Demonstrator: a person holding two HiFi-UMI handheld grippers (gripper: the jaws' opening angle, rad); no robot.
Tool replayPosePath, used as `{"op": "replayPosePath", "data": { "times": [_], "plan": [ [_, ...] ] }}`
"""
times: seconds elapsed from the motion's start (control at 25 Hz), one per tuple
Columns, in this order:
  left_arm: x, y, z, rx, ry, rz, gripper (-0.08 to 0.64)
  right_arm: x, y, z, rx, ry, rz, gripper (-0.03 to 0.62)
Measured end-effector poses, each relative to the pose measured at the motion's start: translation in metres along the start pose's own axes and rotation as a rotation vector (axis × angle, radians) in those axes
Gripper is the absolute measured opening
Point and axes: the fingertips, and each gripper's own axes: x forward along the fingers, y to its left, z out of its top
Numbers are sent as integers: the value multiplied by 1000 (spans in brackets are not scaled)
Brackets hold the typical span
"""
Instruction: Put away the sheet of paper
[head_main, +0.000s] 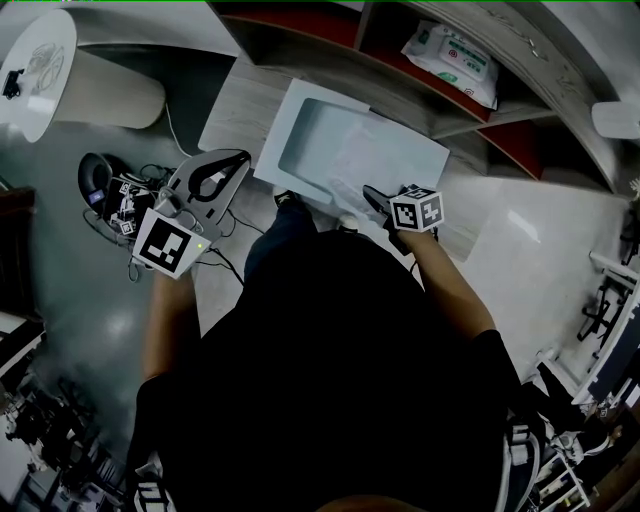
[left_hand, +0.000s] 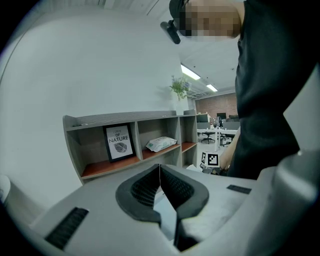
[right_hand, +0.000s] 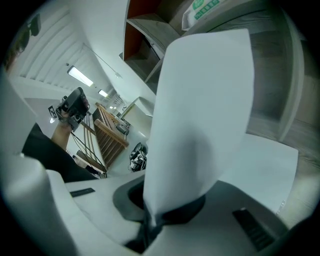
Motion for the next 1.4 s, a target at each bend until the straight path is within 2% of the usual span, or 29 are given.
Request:
{"op": "replayPosePath", "data": {
  "times": [0.64, 1.16, 1.4],
  "plan": [
    [11, 13, -7, -2, 16, -13, 21, 19, -61, -10, 76, 55, -88, 14],
    [9, 36, -20, -37, 34, 18, 21, 41, -91, -15, 136, 115, -106, 14],
    [11, 43, -22, -35, 48, 19, 21, 46, -100, -16, 195, 142, -107, 14]
  ]
}}
